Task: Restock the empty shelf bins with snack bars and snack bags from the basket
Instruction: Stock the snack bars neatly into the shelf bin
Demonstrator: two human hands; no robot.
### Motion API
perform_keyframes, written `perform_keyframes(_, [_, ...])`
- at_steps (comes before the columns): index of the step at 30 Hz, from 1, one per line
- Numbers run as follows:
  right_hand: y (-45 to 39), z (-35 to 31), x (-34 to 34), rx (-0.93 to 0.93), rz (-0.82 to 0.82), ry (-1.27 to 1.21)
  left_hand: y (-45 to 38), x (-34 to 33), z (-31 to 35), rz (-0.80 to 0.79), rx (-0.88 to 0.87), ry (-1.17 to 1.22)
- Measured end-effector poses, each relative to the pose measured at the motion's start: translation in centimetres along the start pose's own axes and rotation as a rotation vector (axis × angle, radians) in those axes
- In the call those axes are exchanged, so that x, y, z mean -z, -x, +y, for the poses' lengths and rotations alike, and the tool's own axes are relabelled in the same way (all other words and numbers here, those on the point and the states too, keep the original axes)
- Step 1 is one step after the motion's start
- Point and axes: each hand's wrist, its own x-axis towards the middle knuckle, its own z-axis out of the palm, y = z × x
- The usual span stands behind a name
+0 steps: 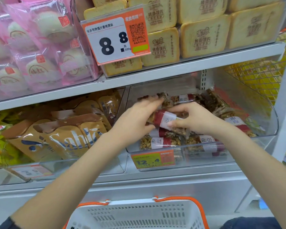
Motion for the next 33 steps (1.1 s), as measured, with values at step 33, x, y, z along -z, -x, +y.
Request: perform_keyframes(33, [-0.2, 7.4, 4.2, -0.357, 0.372, 0.523, -0.5, -2.4, -0.4, -0.225, 0.086, -0.496])
